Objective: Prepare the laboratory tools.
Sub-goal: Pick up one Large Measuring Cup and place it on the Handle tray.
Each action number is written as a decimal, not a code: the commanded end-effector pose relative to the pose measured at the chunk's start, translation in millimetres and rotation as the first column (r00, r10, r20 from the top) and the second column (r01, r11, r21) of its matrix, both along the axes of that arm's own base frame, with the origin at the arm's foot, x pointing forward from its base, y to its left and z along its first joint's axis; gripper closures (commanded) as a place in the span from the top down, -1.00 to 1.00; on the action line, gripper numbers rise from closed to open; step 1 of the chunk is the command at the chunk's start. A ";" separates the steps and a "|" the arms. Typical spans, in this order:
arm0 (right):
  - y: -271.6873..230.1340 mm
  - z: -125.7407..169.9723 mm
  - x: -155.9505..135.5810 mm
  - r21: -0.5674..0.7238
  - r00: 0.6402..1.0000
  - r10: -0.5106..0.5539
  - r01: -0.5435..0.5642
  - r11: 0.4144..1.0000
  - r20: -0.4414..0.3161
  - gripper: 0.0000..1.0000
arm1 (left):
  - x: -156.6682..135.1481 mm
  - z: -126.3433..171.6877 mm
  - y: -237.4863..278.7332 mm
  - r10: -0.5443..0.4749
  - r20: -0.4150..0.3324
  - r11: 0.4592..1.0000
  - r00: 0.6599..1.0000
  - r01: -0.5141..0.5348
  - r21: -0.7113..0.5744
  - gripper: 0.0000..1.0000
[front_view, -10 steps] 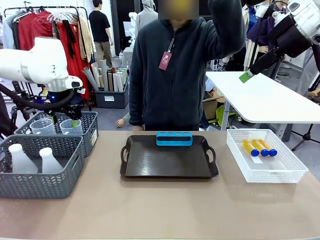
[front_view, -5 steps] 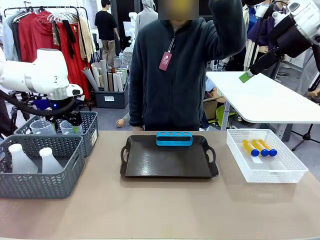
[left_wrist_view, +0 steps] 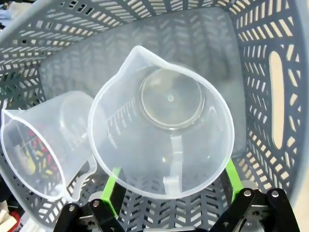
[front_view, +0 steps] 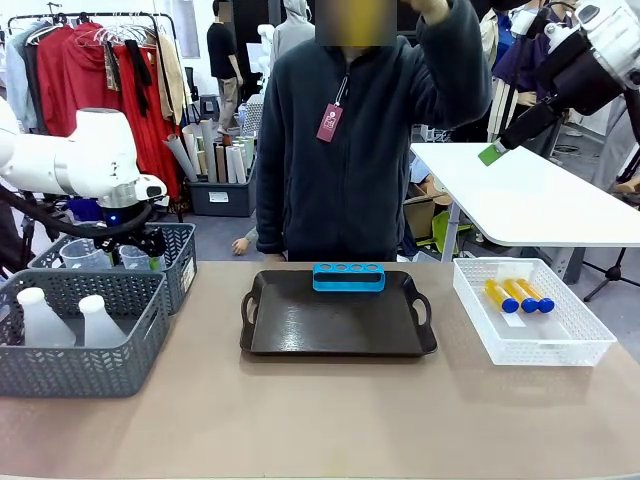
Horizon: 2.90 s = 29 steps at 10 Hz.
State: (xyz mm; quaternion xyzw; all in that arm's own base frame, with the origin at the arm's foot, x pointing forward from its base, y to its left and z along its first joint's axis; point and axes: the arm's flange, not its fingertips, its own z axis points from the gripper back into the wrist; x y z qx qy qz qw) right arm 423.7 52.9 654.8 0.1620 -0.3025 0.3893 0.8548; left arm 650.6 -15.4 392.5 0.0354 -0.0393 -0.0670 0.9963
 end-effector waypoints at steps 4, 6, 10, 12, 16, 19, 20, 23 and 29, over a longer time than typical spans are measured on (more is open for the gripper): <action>-0.9 0.9 0.7 0.008 1.000 0.012 -0.013 1.000 0.005 1.00 | 8.0 -4.6 1.8 0.036 0.053 0.999 0.998 -0.036 0.010 -0.39; -0.9 0.9 0.7 0.008 1.000 0.012 -0.013 1.000 0.005 1.00 | 6.6 -3.6 3.1 0.043 0.054 0.999 0.998 -0.044 0.012 -1.00; -0.9 0.9 0.7 0.008 1.000 0.012 -0.013 1.000 0.005 1.00 | 3.4 -0.7 4.8 0.050 0.052 0.999 0.997 -0.051 0.013 -1.00; -0.9 0.9 0.7 0.008 1.000 0.012 -0.013 1.000 0.005 1.00 | 0.8 8.0 3.9 0.046 0.049 0.999 0.998 -0.047 0.013 -1.00; -0.9 0.9 0.7 0.008 1.000 0.012 -0.013 1.000 0.005 1.00 | -17.9 96.3 -2.9 -0.045 0.062 0.999 0.997 0.043 0.029 -1.00; -0.9 0.9 0.7 0.008 1.000 0.012 -0.013 1.000 0.005 1.00 | -34.5 160.5 -12.6 -0.096 0.072 0.995 0.993 0.096 0.006 -1.00; -0.9 0.9 0.7 0.008 1.000 0.012 -0.013 1.000 0.005 1.00 | -42.4 185.3 -15.8 -0.117 0.098 0.993 0.988 0.120 -0.021 -1.00; -0.9 0.9 0.7 0.008 1.000 0.012 -0.013 1.000 0.005 1.00 | -60.3 234.1 -20.8 -0.171 0.099 0.985 0.980 0.173 -0.007 -1.00; -0.9 0.9 0.7 0.008 1.000 0.012 -0.013 1.000 0.005 1.00 | -67.2 248.7 -26.5 -0.174 0.128 0.984 0.976 0.177 -0.013 -1.00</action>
